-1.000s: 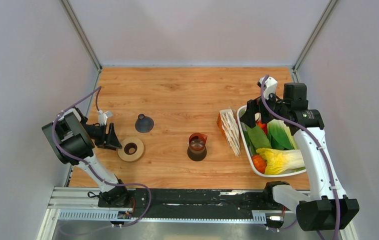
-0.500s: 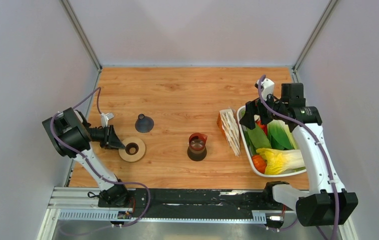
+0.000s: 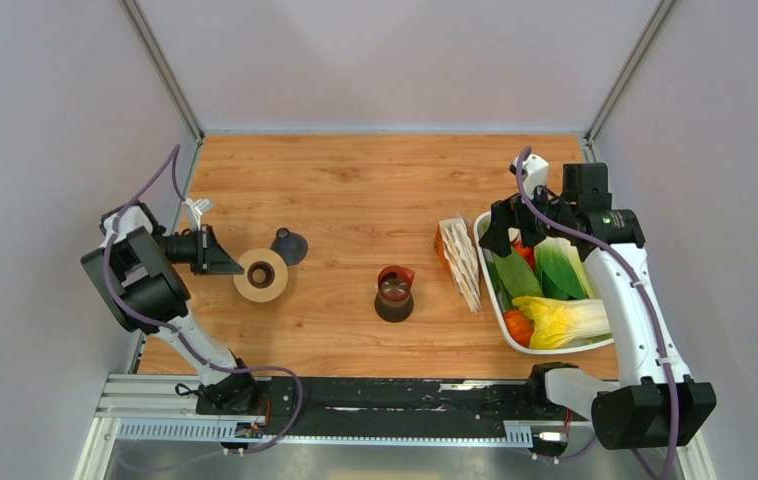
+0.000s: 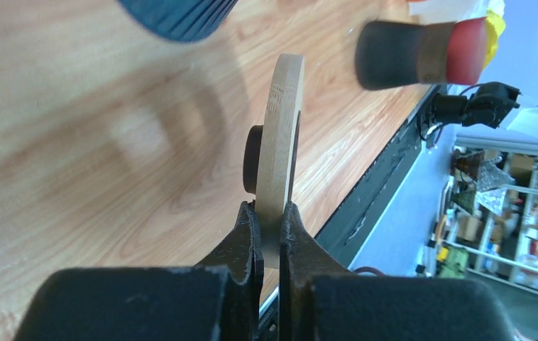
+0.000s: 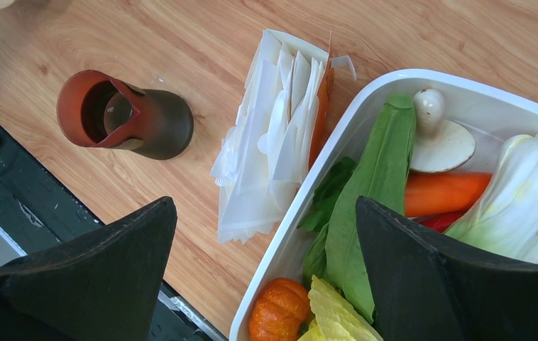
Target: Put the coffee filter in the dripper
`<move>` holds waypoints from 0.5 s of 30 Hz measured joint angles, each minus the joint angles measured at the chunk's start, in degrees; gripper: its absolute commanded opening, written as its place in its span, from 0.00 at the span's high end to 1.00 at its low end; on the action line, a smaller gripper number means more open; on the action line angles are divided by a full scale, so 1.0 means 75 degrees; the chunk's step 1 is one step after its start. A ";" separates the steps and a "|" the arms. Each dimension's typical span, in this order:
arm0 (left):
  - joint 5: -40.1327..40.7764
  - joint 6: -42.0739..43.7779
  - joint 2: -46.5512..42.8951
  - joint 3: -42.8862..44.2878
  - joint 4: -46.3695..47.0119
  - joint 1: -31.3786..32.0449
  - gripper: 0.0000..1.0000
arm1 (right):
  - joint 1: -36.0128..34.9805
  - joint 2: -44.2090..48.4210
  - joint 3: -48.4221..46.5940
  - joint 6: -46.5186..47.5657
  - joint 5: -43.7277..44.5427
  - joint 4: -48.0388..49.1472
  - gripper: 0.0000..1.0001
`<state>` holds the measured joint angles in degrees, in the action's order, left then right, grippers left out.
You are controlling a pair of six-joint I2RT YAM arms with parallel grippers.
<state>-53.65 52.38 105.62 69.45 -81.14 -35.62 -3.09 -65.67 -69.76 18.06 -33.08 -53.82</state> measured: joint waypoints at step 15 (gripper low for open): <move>-0.2165 -0.5645 -0.3107 -0.0143 0.2530 0.4473 1.00 | -0.0015 0.0128 -0.0108 -0.0382 0.0137 0.0382 0.00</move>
<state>-69.89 10.04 82.32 68.38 -62.17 -2.07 -3.20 -64.71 -70.57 15.20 -32.05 -50.96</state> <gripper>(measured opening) 0.060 0.998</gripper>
